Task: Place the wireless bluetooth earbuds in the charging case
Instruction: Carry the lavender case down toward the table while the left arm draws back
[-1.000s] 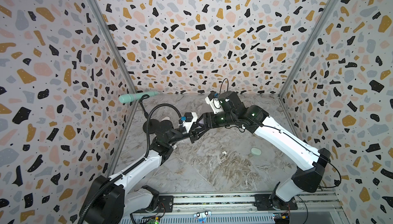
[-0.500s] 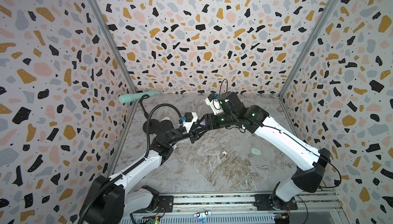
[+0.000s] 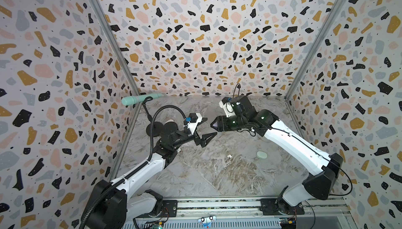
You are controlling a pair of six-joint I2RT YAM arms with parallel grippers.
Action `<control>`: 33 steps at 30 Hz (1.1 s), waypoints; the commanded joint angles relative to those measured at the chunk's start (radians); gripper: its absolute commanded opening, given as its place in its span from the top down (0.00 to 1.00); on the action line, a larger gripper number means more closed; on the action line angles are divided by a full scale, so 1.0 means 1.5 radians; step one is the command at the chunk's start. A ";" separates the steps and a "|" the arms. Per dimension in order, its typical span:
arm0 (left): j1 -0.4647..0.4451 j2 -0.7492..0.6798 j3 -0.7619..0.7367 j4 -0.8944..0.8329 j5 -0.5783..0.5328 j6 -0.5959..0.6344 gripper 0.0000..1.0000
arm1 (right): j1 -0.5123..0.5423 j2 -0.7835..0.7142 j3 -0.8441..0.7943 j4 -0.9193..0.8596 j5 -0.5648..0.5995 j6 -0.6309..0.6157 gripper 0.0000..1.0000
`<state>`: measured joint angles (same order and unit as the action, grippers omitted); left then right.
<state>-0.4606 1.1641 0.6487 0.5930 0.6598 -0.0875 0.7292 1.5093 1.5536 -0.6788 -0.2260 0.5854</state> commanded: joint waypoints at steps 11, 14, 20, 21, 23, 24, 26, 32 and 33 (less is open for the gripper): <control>-0.001 -0.069 -0.038 -0.131 -0.213 -0.031 0.00 | -0.235 -0.128 -0.293 0.119 0.142 -0.050 0.47; -0.001 -0.079 -0.041 -0.161 -0.233 -0.029 0.00 | -0.278 -0.132 -0.351 0.153 0.169 -0.053 0.47; -0.001 -0.100 -0.061 -0.168 -0.254 -0.037 0.00 | -0.357 -0.125 -0.438 0.219 0.175 -0.044 0.47; -0.001 -0.102 -0.064 -0.167 -0.256 -0.038 0.00 | -0.368 -0.125 -0.452 0.230 0.179 -0.041 0.47; -0.001 -0.101 -0.066 -0.168 -0.263 -0.039 0.00 | -0.393 -0.121 -0.479 0.260 0.173 -0.038 0.47; -0.001 -0.100 -0.065 -0.168 -0.269 -0.042 0.00 | -0.404 -0.116 -0.490 0.271 0.170 -0.038 0.47; -0.001 -0.096 -0.061 -0.173 -0.276 -0.040 0.00 | -0.418 -0.100 -0.502 0.281 0.171 -0.042 0.47; -0.001 -0.090 -0.056 -0.181 -0.288 -0.035 0.00 | -0.434 -0.071 -0.533 0.308 0.181 -0.045 0.47; -0.001 -0.090 -0.056 -0.180 -0.289 -0.035 0.00 | -0.435 -0.068 -0.537 0.311 0.182 -0.043 0.47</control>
<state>-0.4606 1.0283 0.5598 0.3054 0.2459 -0.1421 0.0818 1.4067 0.7570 -0.2504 0.0280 0.5255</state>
